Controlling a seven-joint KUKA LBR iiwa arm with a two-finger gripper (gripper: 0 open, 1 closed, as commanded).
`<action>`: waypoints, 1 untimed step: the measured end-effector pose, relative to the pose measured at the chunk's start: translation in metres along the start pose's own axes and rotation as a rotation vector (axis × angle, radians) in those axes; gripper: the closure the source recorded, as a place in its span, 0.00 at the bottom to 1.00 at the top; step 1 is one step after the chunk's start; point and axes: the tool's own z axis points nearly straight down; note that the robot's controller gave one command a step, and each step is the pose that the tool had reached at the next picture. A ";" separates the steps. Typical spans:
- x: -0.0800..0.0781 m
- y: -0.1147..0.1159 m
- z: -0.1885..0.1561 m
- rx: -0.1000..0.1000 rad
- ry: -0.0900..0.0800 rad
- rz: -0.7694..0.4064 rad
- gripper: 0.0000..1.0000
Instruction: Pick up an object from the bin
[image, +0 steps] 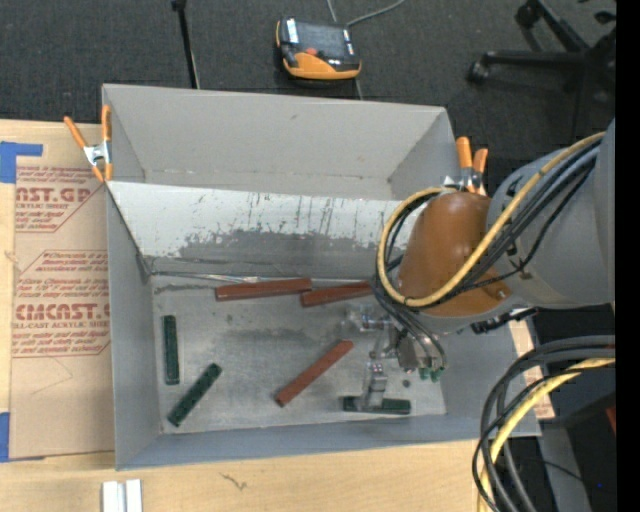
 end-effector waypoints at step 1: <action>-0.017 0.051 0.016 0.001 -0.004 -0.074 0.00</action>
Offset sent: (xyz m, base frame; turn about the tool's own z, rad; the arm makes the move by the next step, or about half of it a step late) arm 0.0293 0.0434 -0.0464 -0.0529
